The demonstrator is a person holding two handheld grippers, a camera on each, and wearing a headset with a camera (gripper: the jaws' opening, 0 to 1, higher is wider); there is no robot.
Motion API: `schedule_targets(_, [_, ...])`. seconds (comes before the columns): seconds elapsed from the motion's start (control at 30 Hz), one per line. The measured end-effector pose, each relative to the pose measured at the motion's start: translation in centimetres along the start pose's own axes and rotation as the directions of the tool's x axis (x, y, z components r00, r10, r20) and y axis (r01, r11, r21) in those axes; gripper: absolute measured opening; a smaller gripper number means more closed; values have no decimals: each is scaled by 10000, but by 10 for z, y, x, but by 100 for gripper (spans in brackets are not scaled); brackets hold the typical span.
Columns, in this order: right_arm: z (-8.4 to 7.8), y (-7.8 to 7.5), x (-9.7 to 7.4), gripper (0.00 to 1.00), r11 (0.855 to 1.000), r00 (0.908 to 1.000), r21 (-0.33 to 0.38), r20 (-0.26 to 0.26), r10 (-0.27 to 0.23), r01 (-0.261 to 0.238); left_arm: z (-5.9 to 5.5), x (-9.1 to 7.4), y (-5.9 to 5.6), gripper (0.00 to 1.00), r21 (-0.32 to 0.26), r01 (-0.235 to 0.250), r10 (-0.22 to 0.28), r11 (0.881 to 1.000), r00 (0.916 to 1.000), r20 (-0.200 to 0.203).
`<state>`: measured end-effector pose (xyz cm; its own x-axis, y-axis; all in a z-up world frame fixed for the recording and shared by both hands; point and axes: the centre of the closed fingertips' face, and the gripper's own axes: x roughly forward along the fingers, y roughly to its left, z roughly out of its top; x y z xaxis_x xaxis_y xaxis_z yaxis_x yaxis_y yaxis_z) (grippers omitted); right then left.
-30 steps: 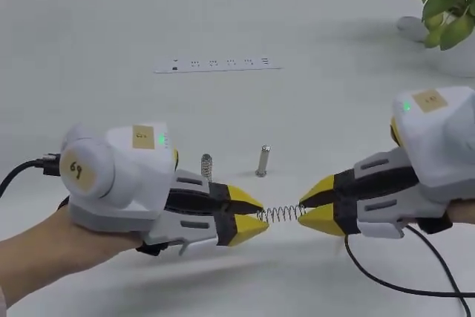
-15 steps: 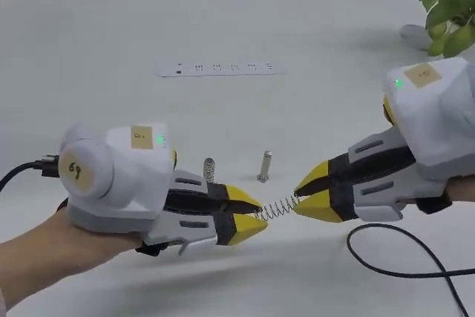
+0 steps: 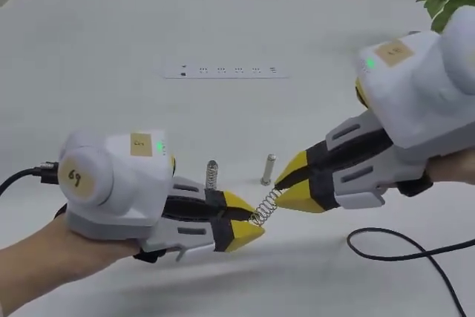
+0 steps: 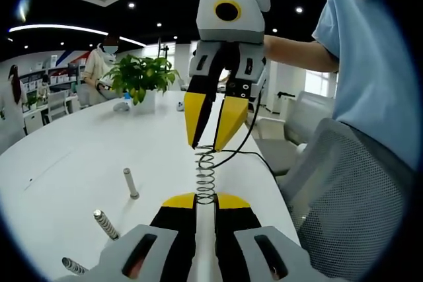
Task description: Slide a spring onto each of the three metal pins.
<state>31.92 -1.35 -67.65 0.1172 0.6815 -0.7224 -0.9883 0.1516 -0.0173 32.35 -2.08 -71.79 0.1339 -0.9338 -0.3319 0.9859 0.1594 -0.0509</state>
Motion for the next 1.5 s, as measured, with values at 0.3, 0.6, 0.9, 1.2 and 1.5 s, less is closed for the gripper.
schedule_targets(0.3, [6,1,2,7,9981,9998,-611,-192,-41,30,1,-2,3,2,-15,-112,113,9999,9999,96])
schedule_targets(0.6, [5,1,4,7,9972,9996,-751,-284,-38,16,0,-4,3,2,43,-330,329,9994,9993,203])
schedule_targets(0.9, [7,0,4,7,9962,9993,-874,-360,-35,3,1,-5,4,1,88,-448,445,9990,9986,291])
schedule_targets(1.2, [5,-2,5,8,9955,9991,-944,-433,-23,-18,1,-5,5,1,195,-516,509,9985,9981,353])
schedule_targets(1.5, [5,0,6,16,9945,9983,-1036,-576,113,-172,1,-4,5,1,204,-503,495,9985,9980,392])
